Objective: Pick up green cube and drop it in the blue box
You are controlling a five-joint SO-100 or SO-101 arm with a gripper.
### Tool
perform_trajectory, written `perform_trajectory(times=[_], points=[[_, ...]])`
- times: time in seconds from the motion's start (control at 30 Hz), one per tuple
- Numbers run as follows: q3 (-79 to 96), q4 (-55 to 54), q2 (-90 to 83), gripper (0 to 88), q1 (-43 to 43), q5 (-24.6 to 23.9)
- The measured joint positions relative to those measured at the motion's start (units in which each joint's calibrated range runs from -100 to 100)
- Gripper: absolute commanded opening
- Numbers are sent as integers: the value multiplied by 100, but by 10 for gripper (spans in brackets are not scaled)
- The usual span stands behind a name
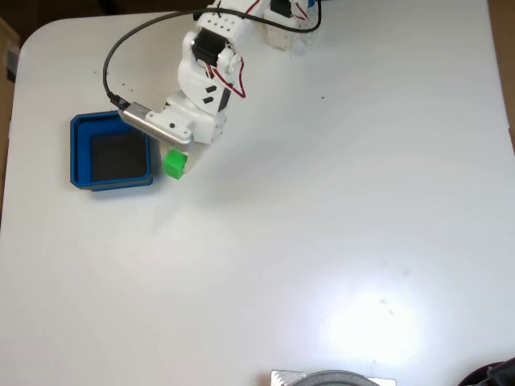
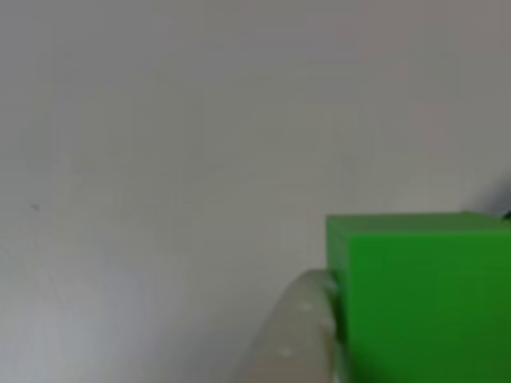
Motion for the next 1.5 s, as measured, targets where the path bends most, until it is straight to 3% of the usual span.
perform_trajectory(times=[0.47,1.5], points=[[0,-1324,75,41,882,0],[0,-1390,1036,42,1742,10]])
